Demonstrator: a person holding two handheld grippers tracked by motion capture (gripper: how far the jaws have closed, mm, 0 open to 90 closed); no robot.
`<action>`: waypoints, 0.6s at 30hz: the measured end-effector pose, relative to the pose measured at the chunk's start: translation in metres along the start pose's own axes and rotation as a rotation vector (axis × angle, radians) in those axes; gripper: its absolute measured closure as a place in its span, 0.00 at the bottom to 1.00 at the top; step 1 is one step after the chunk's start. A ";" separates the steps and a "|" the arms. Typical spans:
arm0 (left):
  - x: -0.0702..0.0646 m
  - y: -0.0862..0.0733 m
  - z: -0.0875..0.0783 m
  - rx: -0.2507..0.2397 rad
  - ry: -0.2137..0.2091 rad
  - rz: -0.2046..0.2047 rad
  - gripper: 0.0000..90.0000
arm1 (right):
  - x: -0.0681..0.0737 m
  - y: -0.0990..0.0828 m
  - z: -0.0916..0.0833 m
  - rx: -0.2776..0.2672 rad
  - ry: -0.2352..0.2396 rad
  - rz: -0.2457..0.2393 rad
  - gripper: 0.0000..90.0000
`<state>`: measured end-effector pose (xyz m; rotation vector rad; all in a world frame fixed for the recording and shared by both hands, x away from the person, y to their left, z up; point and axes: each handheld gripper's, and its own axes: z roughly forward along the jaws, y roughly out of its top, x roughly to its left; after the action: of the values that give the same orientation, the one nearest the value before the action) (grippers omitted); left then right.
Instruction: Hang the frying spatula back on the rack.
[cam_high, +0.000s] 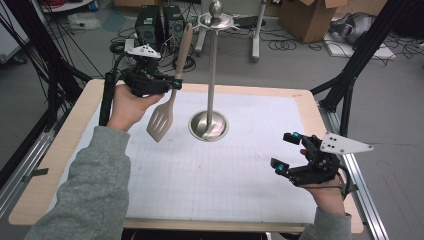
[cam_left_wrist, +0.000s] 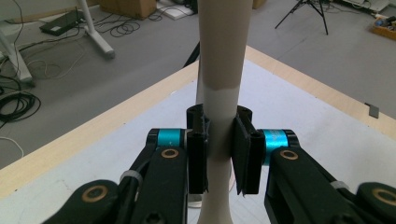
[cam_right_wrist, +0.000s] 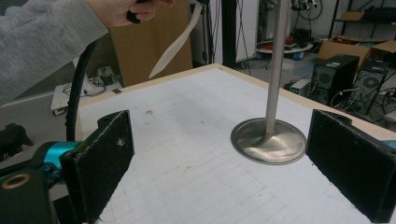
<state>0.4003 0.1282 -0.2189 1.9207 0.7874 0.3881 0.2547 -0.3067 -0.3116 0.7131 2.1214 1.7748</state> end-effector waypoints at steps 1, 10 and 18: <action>0.000 0.000 0.001 0.000 0.000 -0.002 0.86 | 0.000 0.000 0.000 -0.002 0.001 -0.003 0.08; 0.000 0.003 0.005 0.018 0.014 0.004 0.86 | 0.000 0.000 -0.002 -0.009 -0.002 -0.002 0.08; -0.004 0.007 0.009 0.025 0.017 0.011 0.86 | -0.001 0.000 -0.002 -0.005 -0.002 0.000 0.08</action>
<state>0.4050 0.1177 -0.2166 1.9483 0.7969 0.4034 0.2540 -0.3091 -0.3115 0.7137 2.1147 1.7785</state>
